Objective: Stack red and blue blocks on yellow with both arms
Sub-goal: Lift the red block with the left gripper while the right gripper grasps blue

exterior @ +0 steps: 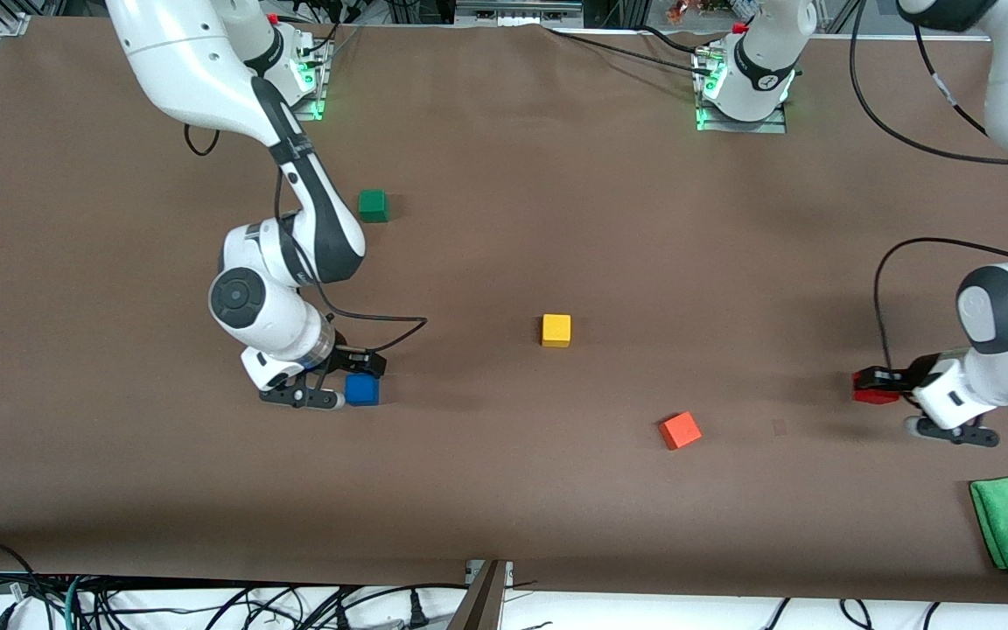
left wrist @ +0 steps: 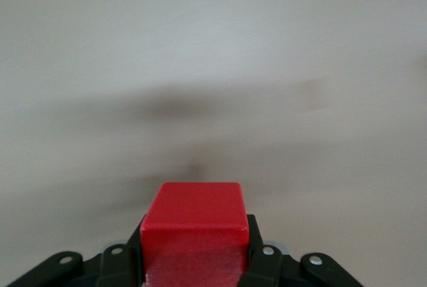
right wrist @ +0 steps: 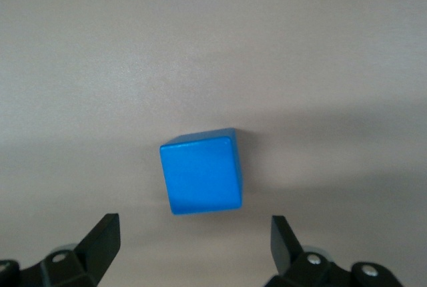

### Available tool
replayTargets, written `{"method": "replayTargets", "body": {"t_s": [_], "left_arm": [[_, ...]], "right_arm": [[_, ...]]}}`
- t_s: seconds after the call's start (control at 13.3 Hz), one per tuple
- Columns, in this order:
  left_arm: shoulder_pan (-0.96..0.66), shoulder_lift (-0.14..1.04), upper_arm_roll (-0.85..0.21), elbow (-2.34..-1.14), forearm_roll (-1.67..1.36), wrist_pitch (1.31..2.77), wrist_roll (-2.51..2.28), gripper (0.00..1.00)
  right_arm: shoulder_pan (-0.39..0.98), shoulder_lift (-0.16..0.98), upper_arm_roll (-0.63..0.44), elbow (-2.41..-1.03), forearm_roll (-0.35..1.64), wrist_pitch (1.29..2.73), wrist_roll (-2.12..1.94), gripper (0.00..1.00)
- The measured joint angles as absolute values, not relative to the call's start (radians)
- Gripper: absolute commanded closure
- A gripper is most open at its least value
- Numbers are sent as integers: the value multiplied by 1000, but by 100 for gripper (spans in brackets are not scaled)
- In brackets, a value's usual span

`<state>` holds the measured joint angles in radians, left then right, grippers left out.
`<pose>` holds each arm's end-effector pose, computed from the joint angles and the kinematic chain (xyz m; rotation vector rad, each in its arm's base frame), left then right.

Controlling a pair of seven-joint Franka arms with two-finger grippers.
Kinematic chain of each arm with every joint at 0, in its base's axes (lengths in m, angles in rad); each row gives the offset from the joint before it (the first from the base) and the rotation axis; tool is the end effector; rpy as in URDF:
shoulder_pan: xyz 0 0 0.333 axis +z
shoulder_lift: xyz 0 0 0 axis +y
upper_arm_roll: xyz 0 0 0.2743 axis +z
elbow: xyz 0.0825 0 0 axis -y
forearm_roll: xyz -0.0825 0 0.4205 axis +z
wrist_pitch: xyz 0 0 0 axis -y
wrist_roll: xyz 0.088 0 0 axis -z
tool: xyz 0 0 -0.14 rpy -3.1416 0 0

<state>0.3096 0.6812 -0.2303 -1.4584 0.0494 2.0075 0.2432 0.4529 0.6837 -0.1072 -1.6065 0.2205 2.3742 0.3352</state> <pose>0.7023 0.0760 0.1969 3.0096 -0.2199 -0.1457 0.6624 0.2512 0.1489 -3.0174 0.1731 -0.0816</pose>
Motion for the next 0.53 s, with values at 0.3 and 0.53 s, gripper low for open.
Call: {"method": "replayTargets", "body": {"t_s": [0.3, 0.53], "left_arm": [[70, 618, -306, -1456, 48, 1982, -114, 86], [-134, 618, -305, -1448, 48, 1982, -221, 88]], "right_arm": [[460, 733, -108, -1606, 196, 2446, 309, 18], [460, 750, -109, -1606, 153, 2466, 297, 45]]}}
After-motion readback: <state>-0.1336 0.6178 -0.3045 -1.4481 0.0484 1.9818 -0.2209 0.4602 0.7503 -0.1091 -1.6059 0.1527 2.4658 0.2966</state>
